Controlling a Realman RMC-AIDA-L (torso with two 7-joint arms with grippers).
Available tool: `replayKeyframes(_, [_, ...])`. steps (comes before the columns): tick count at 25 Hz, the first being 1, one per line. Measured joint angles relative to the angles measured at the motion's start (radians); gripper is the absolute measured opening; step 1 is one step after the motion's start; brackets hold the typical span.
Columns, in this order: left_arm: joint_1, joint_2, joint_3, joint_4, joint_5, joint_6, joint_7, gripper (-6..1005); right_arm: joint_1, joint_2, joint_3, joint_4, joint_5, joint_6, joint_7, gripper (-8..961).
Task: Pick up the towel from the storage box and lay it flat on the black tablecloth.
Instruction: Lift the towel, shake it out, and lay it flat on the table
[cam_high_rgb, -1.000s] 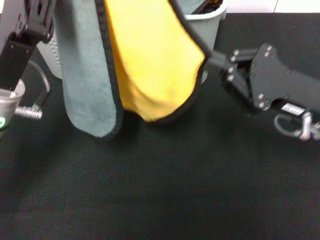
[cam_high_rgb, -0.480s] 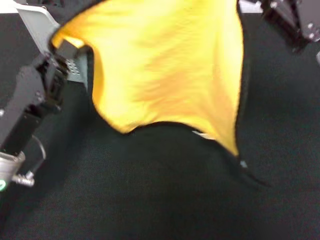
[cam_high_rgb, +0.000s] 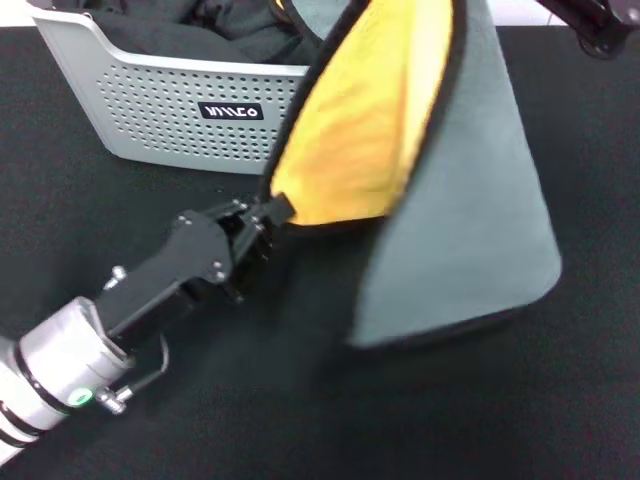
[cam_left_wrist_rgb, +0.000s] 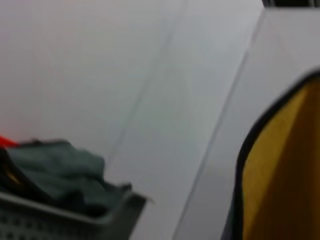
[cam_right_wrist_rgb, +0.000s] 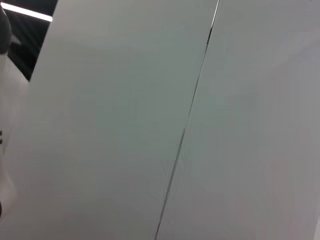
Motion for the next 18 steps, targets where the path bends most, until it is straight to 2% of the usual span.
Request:
replayKeyframes(4, [-0.011, -0.002, -0.001, 0.004, 0.042, -0.071, 0.006, 135, 0.019, 0.003, 0.025, -0.027, -0.038, 0.010, 0.042, 0])
replayKeyframes(9, [-0.008, -0.008, -0.009, 0.005, 0.041, -0.132, 0.007, 182, 0.020, -0.006, 0.038, -0.036, -0.041, -0.004, 0.062, 0])
replayKeyframes(12, [-0.008, -0.008, -0.010, 0.005, 0.035, -0.131, 0.007, 242, 0.016, -0.018, 0.046, -0.042, -0.047, -0.041, 0.071, 0])
replayKeyframes(18, [-0.012, -0.011, -0.011, 0.008, 0.019, -0.117, 0.018, 362, 0.058, -0.059, 0.123, -0.048, -0.129, -0.198, 0.155, -1])
